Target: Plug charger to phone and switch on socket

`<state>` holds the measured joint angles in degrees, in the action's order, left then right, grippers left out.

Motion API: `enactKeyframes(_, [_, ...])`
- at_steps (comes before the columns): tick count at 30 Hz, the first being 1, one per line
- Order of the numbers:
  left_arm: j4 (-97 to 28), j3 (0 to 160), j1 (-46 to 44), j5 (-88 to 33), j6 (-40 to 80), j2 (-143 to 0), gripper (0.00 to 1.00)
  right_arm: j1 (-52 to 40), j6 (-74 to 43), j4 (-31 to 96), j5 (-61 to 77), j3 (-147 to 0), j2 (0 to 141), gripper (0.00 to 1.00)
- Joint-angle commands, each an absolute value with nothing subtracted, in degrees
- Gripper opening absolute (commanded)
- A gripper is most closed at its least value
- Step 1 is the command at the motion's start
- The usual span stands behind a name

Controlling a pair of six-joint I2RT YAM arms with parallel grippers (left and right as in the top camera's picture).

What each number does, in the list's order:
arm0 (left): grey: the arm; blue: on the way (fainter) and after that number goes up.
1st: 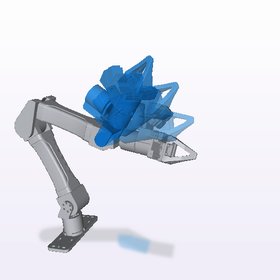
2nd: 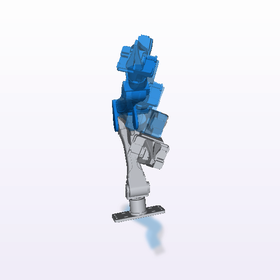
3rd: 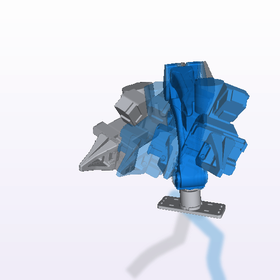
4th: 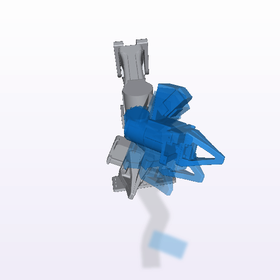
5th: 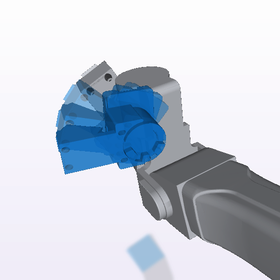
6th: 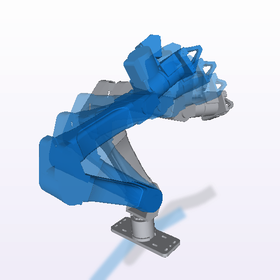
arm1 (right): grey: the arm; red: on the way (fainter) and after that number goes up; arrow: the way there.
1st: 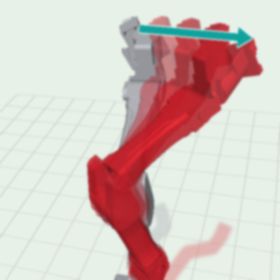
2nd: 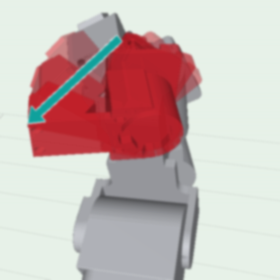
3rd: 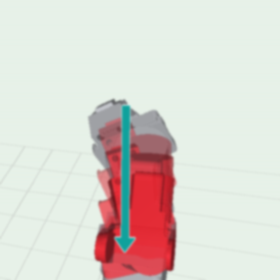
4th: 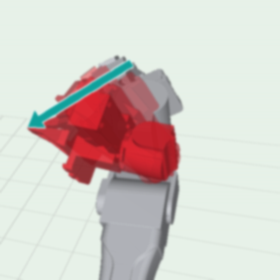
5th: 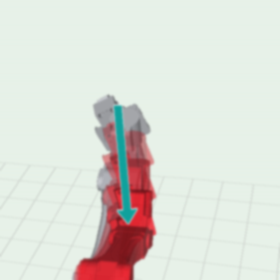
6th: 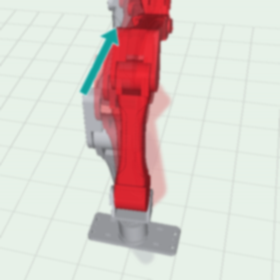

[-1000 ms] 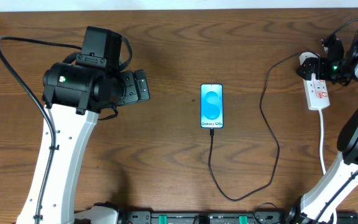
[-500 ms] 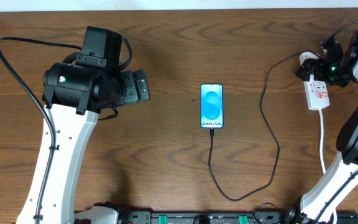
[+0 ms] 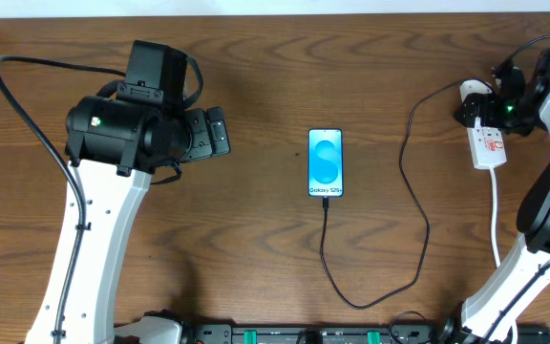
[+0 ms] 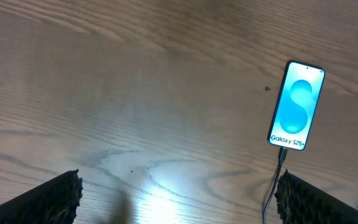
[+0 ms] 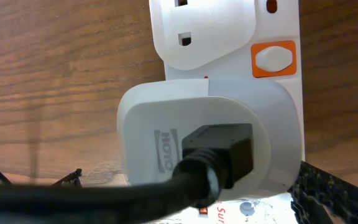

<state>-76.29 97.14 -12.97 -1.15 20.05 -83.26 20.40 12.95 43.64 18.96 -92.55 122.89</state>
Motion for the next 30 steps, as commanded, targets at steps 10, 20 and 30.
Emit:
enactKeyframes(10, [-76.49,97.47,-13.08,-0.82,19.53,-83.48,1.00,17.74,11.81,43.94,27.27,-90.19,123.35,0.99])
enactKeyframes(20, [-76.47,97.47,-13.08,-0.82,19.53,-83.48,1.00,17.74,11.81,44.51,27.38,-88.64,123.90,0.99])
enactKeyframes(30, [-76.47,97.47,-13.08,-0.82,19.53,-83.48,1.00,17.17,11.31,44.56,28.71,-87.53,123.90,0.99])
